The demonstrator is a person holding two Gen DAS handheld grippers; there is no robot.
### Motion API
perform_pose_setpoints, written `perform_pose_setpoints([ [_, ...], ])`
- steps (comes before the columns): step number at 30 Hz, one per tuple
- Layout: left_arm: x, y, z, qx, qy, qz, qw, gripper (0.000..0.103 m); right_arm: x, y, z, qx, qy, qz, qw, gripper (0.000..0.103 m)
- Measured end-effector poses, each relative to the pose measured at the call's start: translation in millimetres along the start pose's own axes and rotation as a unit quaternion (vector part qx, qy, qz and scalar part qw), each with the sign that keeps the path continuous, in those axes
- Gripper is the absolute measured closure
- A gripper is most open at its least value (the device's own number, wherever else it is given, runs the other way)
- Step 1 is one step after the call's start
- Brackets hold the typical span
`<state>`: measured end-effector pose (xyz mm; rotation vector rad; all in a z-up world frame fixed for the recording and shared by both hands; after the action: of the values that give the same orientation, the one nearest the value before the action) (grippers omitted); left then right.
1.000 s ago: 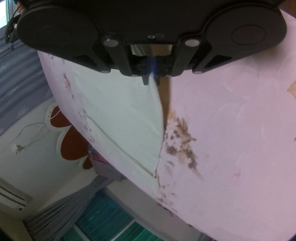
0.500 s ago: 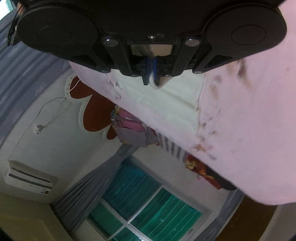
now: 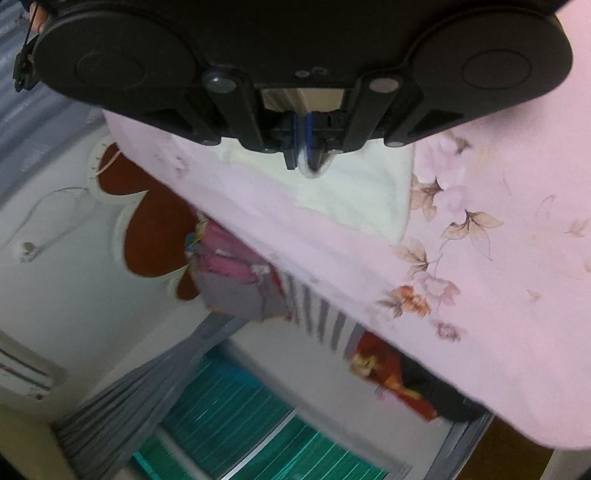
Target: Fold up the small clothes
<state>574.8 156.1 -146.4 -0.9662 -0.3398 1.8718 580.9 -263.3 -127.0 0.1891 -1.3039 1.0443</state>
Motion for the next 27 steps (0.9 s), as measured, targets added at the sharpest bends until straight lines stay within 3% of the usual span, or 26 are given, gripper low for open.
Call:
perform_pose_setpoints([
  [7,10,-14,-62,0.04,-0.013,-0.013,0.999,0.098,-51,-14,-62,0.027,0.035,-0.035,0.998,0.1],
  [8,9,-16,-67,0.042,-0.009,-0.015,0.9989,0.093,-53,-16,-68,0.027,0.033,-0.038,0.998,0.1],
  [9,10,-19,-70,0.04,-0.013,-0.015,0.999,0.072,-53,-19,-71,0.024,0.029,-0.034,0.999,0.1],
  [10,13,-25,-70,0.028,-0.02,-0.012,0.9993,0.059,-53,-22,-74,0.021,0.036,-0.026,0.999,0.099],
  [11,15,-31,-67,0.011,-0.022,-0.01,0.9997,0.037,-55,-26,-76,0.02,0.056,-0.011,0.998,0.095],
  [12,16,-37,-63,-0.003,-0.023,-0.01,0.9997,0.026,-52,-29,-75,0.013,0.07,0.007,0.997,0.072],
  [13,17,-41,-60,-0.013,-0.02,-0.013,0.9996,0.026,-49,-35,-71,-0.007,0.08,0.029,0.996,0.036],
  [14,18,-42,-60,-0.01,-0.016,-0.018,0.9997,0.032,-47,-41,-64,-0.031,0.088,0.049,0.994,0.025],
  [15,19,-42,-61,-0.004,-0.017,-0.028,0.9995,0.042,-45,-45,-60,-0.039,0.081,0.06,0.994,0.024],
  [17,20,-37,-69,0.013,-0.029,-0.066,0.9973,0.05,-42,-42,-59,-0.023,0.067,0.065,0.995,0.025],
  [19,17,-30,-77,0.028,-0.04,-0.104,0.9934,0.051,-38,-35,-61,0.002,0.063,0.096,0.993,0.045],
  [21,11,-25,-84,0.035,-0.043,-0.136,0.9891,0.051,-39,-26,-68,0.032,0.08,0.127,0.988,0.049],
  [24,-1,-21,-86,0.044,-0.016,-0.153,0.9872,0.051,-41,-15,-79,0.06,0.099,0.159,0.98,0.05],
  [27,-7,-19,-90,0.048,-0.018,-0.18,0.9823,0.051,-46,-10,-95,0.079,0.113,0.173,0.975,0.061],
])
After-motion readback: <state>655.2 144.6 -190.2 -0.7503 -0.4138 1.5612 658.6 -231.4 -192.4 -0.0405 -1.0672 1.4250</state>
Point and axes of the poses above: each gripper's, at about its wrist camera, not at the fingertips, and z roughly against the way its jaws point, x to its left, y to its underside, the point moved 10 cm from there along -z, roughly the way its jaws point, and after that the axes turned 14 degrees about -y, right-handed, at the moved point
